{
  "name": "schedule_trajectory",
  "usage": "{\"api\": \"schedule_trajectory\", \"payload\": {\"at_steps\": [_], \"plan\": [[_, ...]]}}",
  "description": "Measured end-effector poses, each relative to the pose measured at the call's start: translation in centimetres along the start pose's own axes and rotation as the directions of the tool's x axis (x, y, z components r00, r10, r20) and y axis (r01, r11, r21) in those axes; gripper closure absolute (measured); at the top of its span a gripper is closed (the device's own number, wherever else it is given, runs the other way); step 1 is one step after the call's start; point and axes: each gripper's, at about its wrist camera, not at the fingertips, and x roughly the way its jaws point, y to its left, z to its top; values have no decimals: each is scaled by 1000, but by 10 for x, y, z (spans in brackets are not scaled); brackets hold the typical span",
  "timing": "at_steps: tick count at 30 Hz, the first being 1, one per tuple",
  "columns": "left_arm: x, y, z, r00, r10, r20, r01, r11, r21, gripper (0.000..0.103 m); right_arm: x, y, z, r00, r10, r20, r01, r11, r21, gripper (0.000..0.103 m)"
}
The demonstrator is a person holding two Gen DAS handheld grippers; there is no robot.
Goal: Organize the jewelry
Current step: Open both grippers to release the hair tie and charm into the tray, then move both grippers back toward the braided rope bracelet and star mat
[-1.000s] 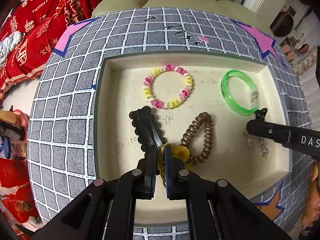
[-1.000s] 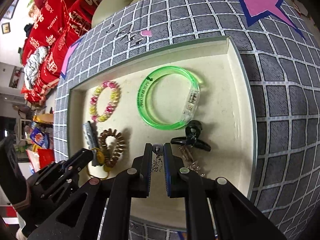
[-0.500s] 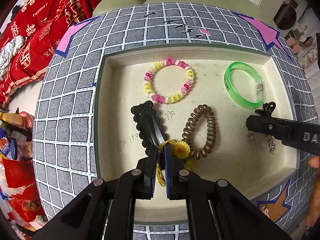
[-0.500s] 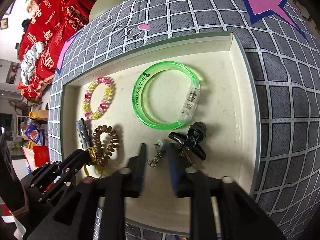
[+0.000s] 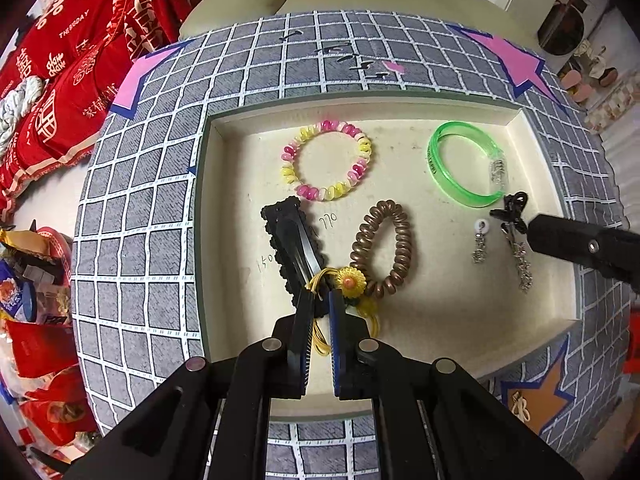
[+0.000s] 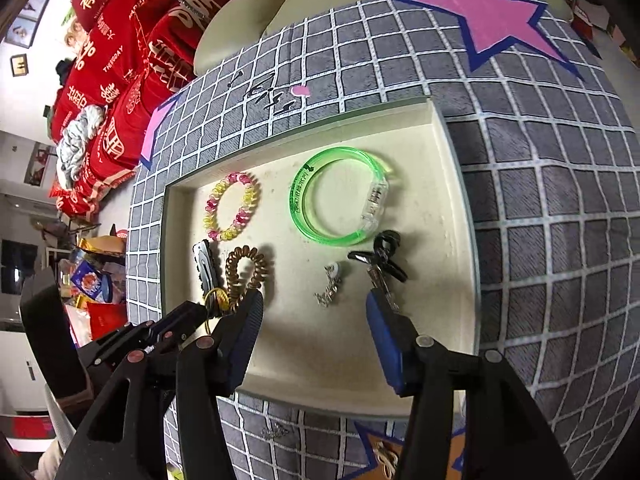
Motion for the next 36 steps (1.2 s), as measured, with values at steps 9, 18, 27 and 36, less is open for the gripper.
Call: {"api": "schedule_trajectory", "payload": {"at_steps": [9, 18, 27, 36], "plan": [[-30, 5, -5, 997, -8, 71, 9, 1000, -14, 0, -27, -10, -28, 999, -18, 34, 17, 1000, 21, 37], [-57, -3, -40, 995, 4, 102, -5, 1000, 16, 0, -53, -21, -63, 998, -14, 60, 10, 998, 55, 14], [-69, -13, -87, 997, -11, 82, 7, 999, 47, 0, -74, -21, -110, 993, -49, 105, 45, 998, 45, 13], [-74, -15, -134, 998, -35, 46, 32, 998, 60, 0, -77, -34, -154, 993, -109, 39, 105, 991, 78, 13]]}}
